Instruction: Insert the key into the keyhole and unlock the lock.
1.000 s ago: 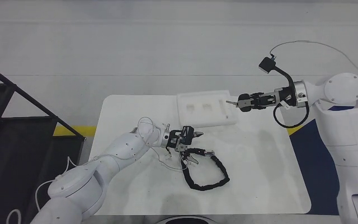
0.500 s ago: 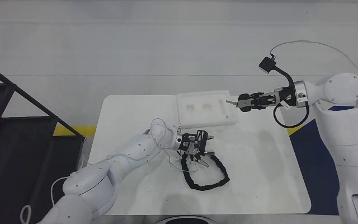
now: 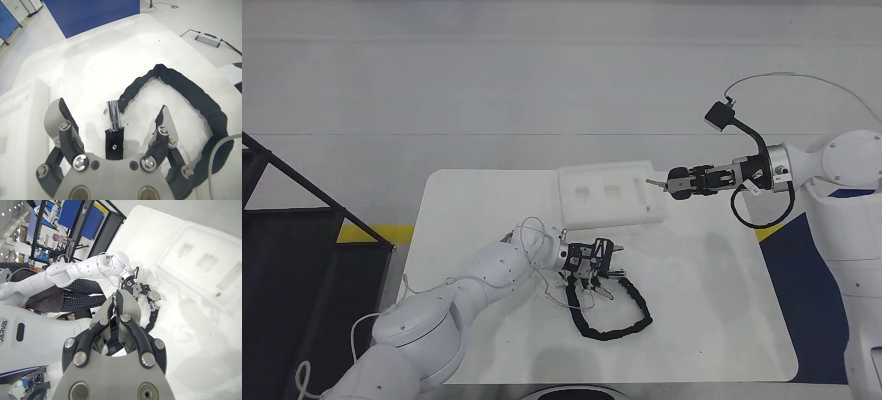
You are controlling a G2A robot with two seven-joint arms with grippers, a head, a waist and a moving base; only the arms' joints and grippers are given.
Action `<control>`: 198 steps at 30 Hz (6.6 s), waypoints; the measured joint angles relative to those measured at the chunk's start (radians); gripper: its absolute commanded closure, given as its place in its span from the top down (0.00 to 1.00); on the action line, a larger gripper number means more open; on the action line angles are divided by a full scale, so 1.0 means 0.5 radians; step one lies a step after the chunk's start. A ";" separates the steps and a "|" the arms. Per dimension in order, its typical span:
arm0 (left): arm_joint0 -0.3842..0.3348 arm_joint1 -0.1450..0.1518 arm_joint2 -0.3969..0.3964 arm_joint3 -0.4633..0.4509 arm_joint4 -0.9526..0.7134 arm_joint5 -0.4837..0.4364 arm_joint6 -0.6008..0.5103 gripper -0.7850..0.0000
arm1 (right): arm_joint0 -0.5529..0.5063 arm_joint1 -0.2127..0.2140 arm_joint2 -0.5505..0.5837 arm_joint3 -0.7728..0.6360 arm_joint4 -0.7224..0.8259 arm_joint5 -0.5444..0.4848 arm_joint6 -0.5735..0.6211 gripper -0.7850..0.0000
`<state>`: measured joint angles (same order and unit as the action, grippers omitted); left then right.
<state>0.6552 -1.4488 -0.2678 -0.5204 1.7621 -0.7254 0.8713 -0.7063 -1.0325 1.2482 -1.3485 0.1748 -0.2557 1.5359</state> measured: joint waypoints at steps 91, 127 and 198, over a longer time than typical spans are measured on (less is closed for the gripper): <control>0.012 0.530 -0.185 -0.836 -0.694 -0.108 0.340 0.00 | -0.095 0.207 -0.058 -0.430 0.174 0.448 0.000 0.00; 0.197 0.905 -0.667 -1.719 -0.631 -0.106 0.084 0.00 | 0.012 0.687 -0.374 -0.643 1.072 0.731 0.000 0.00; 0.003 0.477 -0.497 -1.308 -0.501 -0.277 0.061 0.00 | 0.426 0.847 -0.851 -0.760 0.721 1.169 -0.089 0.00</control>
<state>0.6569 -1.2102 -0.5162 -1.1746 1.5116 -0.8638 0.9017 -0.4931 -0.6088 0.8227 -1.7286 0.5351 0.3287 1.4913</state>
